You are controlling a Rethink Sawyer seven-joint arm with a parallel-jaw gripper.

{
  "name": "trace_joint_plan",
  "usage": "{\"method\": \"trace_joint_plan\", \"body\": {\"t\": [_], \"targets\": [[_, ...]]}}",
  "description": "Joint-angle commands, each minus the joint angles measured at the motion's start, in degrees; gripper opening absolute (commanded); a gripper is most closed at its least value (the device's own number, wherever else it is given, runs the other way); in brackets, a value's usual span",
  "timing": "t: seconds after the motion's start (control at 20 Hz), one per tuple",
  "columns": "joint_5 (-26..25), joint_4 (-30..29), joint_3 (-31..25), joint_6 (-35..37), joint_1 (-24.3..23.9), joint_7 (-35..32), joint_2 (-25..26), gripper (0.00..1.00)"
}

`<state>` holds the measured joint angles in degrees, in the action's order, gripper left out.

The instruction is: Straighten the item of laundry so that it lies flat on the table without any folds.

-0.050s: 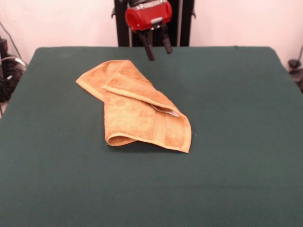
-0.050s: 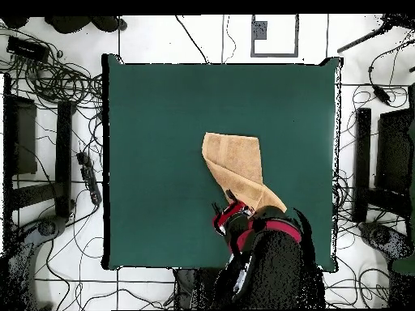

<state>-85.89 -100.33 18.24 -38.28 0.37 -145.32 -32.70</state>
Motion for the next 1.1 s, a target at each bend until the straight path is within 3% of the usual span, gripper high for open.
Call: {"method": "trace_joint_plan", "body": {"t": [0.05,0.55,0.8,1.1], "targets": [[1.6,2.82,-6.83,1.21,-0.7,-5.91,0.34,1.0],[3.05,2.31,-7.22,0.41,-2.04,-5.6,-0.03,1.0],[1.04,3.83,-7.11,0.56,-2.87,-7.51,-0.25,1.0],[1.69,4.78,-6.77,1.11,-4.42,-3.24,0.25,1.0]]}}
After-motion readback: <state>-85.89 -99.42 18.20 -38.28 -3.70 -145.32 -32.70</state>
